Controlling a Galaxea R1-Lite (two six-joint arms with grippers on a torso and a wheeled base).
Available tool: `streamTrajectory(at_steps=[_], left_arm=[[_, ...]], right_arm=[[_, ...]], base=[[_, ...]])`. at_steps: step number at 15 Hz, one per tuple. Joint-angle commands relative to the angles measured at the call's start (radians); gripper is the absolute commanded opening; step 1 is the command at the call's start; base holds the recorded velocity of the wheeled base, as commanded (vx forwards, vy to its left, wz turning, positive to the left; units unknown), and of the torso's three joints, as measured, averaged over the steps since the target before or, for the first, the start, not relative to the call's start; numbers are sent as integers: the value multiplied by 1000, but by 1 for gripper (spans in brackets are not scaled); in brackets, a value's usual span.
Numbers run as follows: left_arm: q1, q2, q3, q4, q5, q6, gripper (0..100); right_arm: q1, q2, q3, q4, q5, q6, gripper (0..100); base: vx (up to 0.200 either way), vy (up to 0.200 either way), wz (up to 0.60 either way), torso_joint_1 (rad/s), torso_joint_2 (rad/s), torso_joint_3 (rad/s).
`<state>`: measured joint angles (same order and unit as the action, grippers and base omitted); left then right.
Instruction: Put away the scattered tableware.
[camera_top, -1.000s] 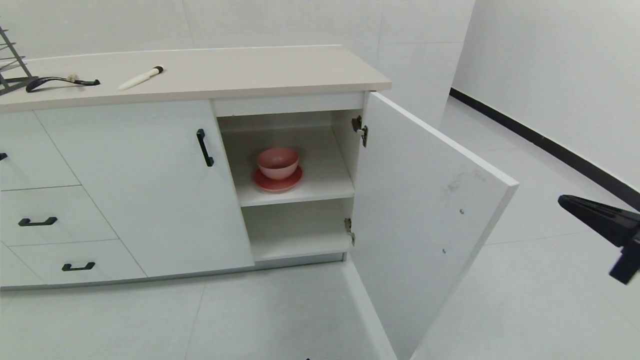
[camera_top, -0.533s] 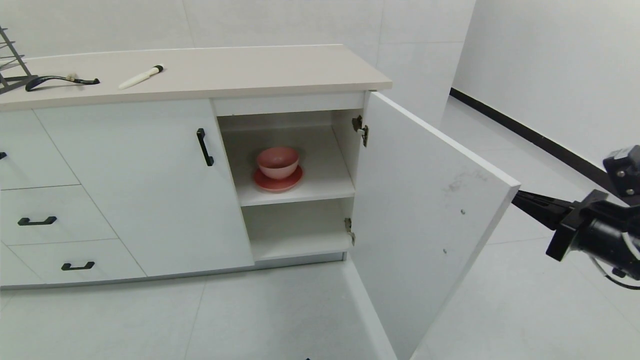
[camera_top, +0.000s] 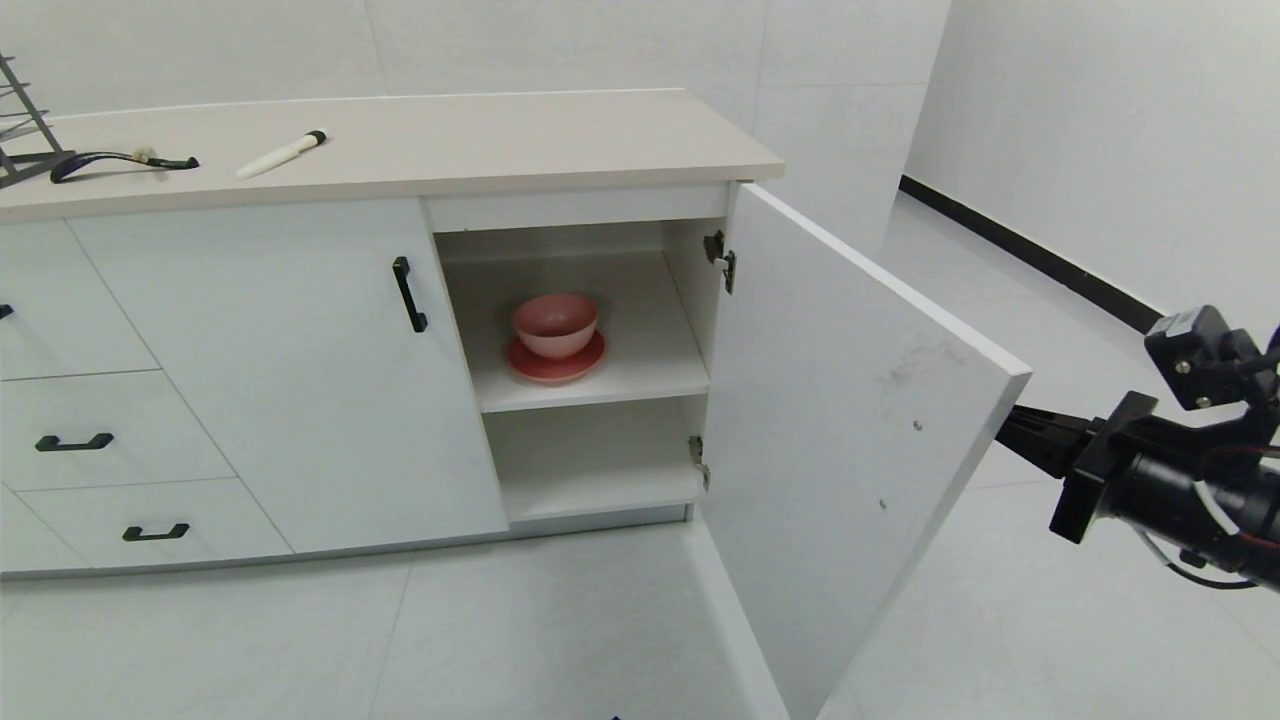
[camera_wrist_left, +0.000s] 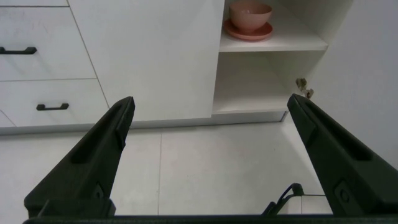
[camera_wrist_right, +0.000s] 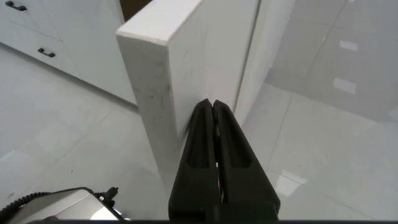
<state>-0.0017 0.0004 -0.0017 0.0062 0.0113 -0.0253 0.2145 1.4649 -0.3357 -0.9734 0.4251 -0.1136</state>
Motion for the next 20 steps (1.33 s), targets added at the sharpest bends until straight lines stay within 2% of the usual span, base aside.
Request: streamTrajectory(at_steps=[1, 4, 7, 12, 20], left_arm=[[0, 0, 0, 0, 1, -1, 100], [2, 0, 0, 0, 1, 2, 100], [2, 0, 0, 0, 12, 38, 100], [2, 0, 0, 0, 6, 42, 100], [2, 0, 0, 0, 6, 39, 100]], right_arm=[[14, 0, 1, -1, 1, 0, 0], [102, 0, -3, -4, 1, -1, 0], [171, 14, -3, -1, 3, 2, 0], [247, 17, -20, -2, 3, 0, 0], [263, 94, -29, -51, 26, 3, 0]], base=[[0, 0, 0, 0, 0, 0], [0, 0, 0, 0, 0, 0], [0, 0, 0, 0, 0, 0], [0, 0, 0, 0, 0, 0], [0, 0, 0, 0, 0, 0]])
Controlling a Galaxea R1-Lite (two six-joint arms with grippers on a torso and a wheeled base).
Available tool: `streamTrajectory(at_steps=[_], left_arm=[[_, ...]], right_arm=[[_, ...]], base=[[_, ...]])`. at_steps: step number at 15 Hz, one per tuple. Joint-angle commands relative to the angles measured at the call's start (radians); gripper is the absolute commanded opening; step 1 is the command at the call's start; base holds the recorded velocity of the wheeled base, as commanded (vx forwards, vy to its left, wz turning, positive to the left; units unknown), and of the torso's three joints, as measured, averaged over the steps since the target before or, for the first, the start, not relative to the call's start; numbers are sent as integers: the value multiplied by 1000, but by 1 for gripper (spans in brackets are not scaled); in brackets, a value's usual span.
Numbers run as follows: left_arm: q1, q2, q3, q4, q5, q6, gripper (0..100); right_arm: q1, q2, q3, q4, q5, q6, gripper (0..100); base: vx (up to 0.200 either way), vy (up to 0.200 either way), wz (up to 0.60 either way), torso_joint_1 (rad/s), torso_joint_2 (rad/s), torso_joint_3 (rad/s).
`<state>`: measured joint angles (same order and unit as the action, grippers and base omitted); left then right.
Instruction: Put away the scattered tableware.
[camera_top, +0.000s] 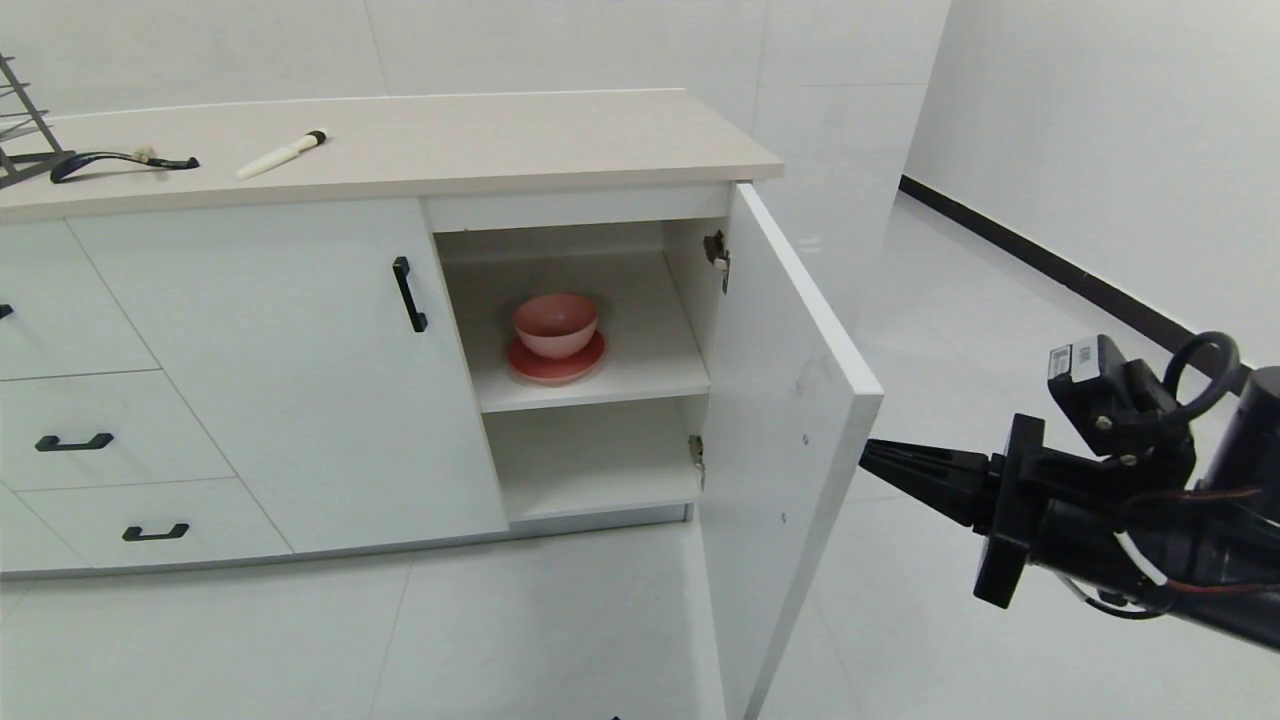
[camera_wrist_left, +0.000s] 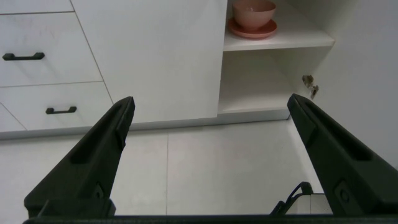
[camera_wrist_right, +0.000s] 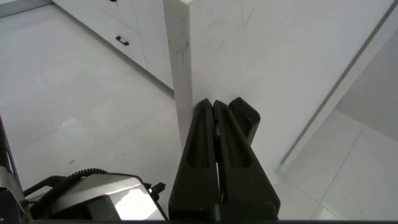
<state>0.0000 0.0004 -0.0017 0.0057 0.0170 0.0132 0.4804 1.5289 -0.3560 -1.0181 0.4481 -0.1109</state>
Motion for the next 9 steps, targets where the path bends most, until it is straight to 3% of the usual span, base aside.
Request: streamTrajectory(at_steps=[1, 5, 9], left_arm=[[0, 0, 0, 0, 1, -1, 100], [0, 0, 0, 0, 1, -1, 100], [0, 0, 0, 0, 1, -1, 100]], right_arm=[[-3, 43, -23, -8, 3, 2, 0], [0, 54, -127, -2, -29, 3, 0], [6, 77, -132, -2, -42, 3, 0]], base=[[0, 0, 0, 0, 0, 0], [0, 0, 0, 0, 0, 0], [0, 0, 0, 0, 0, 0]])
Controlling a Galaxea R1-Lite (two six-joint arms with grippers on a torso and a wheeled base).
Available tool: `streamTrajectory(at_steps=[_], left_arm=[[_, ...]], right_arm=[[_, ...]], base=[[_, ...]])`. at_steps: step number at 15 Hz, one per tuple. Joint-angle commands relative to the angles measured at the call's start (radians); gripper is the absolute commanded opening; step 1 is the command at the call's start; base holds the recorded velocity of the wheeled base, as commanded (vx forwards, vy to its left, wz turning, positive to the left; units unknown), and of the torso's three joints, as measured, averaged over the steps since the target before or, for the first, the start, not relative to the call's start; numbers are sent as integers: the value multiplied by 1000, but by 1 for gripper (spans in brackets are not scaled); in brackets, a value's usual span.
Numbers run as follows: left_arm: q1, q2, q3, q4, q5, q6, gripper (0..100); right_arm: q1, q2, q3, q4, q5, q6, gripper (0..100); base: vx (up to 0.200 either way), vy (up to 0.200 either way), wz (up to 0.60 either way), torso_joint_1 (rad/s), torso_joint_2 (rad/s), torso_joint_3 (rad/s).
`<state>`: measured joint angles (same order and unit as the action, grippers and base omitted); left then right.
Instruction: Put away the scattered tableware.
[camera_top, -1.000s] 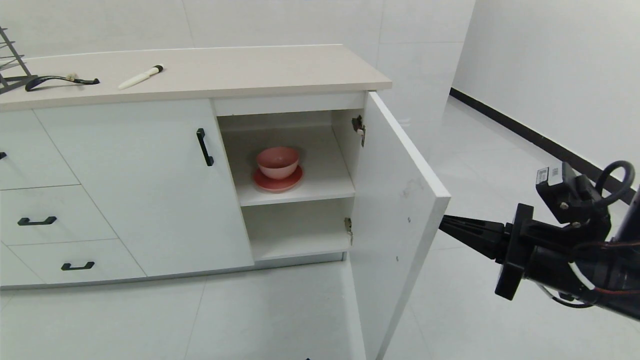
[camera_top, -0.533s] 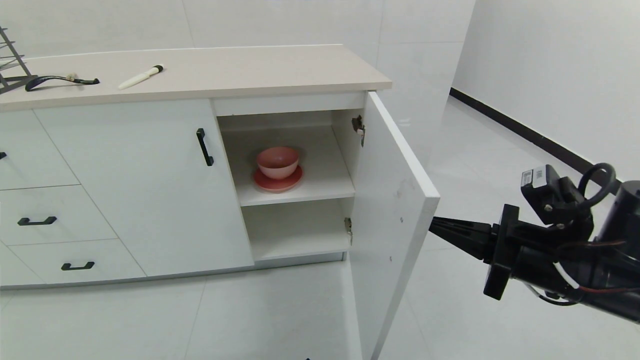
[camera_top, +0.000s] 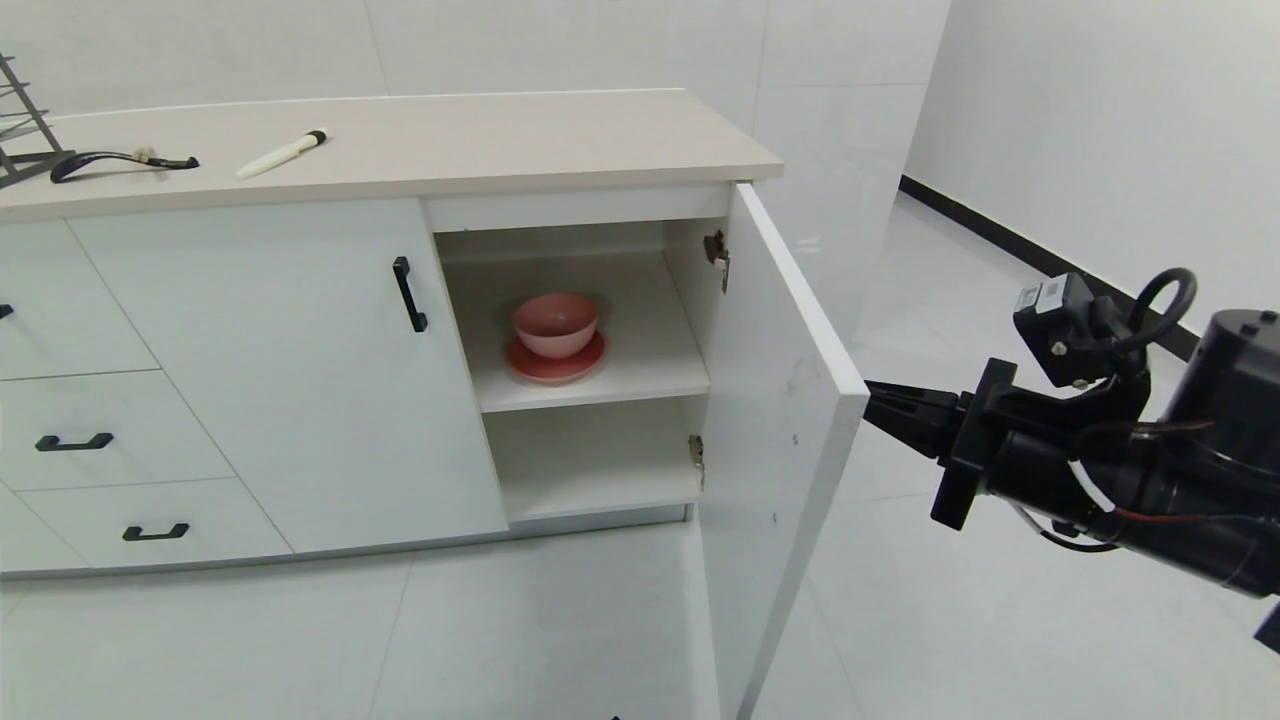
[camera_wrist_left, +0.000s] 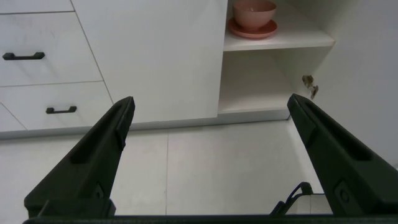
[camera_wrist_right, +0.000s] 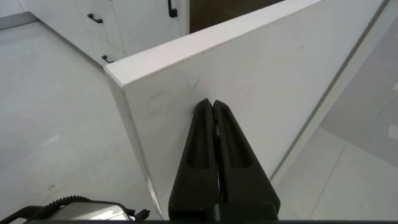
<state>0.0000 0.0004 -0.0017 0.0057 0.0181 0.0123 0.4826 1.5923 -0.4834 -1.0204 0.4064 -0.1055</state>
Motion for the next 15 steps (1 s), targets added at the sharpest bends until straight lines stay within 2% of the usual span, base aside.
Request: streamTrajectory(at_steps=[1, 9, 15], left_arm=[[0, 0, 0, 0, 0, 0, 100], [0, 0, 0, 0, 0, 0, 100], [0, 0, 0, 0, 0, 0, 100]], right_arm=[[7, 26, -7, 0, 0, -3, 0], [106, 150, -139, -6, 0, -3, 0], [116, 207, -190, -6, -3, -3, 0]], base=[[0, 0, 0, 0, 0, 0], [0, 0, 0, 0, 0, 0], [0, 0, 0, 0, 0, 0]])
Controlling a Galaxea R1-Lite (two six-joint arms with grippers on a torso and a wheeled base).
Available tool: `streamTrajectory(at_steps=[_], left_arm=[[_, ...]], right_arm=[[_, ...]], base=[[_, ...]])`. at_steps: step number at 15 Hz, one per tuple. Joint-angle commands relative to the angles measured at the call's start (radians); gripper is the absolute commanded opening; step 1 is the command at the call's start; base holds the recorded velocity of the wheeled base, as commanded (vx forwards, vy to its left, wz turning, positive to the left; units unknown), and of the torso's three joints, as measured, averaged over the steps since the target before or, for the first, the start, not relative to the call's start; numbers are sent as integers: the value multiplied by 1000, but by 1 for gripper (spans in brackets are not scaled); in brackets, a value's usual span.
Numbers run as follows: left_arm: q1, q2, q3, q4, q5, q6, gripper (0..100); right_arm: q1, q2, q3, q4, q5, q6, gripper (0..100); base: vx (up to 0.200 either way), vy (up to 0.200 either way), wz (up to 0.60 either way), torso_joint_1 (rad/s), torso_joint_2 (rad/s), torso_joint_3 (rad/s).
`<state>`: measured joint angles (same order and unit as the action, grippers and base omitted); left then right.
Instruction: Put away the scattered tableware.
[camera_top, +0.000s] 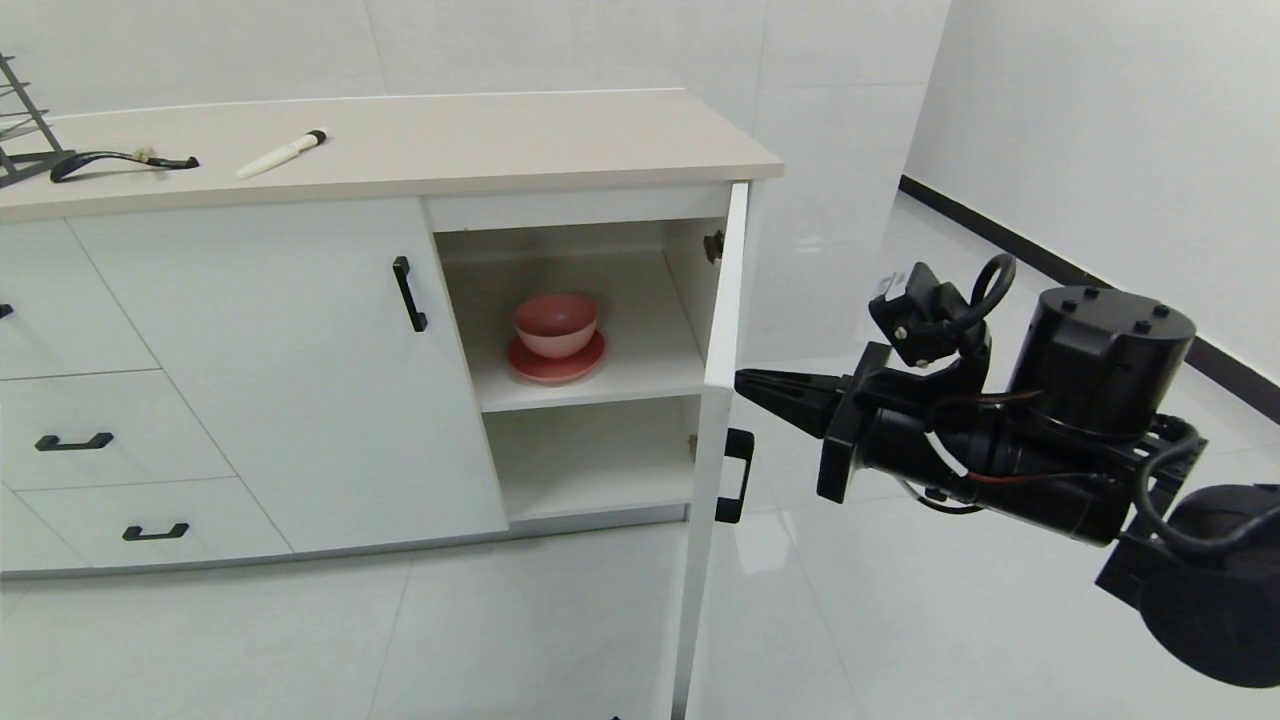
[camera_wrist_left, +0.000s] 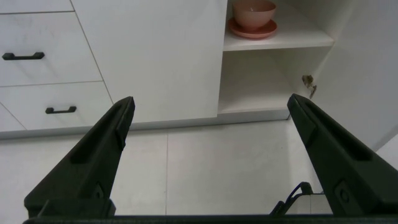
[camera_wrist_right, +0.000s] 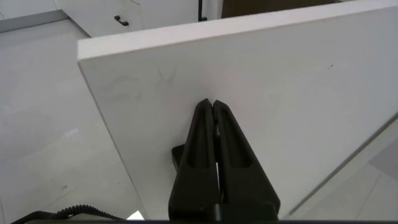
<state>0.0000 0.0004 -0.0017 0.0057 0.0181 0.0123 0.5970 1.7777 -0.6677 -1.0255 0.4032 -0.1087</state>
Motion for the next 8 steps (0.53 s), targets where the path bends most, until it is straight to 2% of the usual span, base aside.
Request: streamTrajectory(at_steps=[1, 8], left_arm=[[0, 0, 0, 0, 0, 0, 100], [0, 0, 0, 0, -1, 1, 100]], right_arm=[[1, 26, -13, -1, 0, 0, 0], [47, 120, -130, -2, -1, 3, 0]], base=[[0, 0, 0, 0, 0, 0], [0, 0, 0, 0, 0, 0]])
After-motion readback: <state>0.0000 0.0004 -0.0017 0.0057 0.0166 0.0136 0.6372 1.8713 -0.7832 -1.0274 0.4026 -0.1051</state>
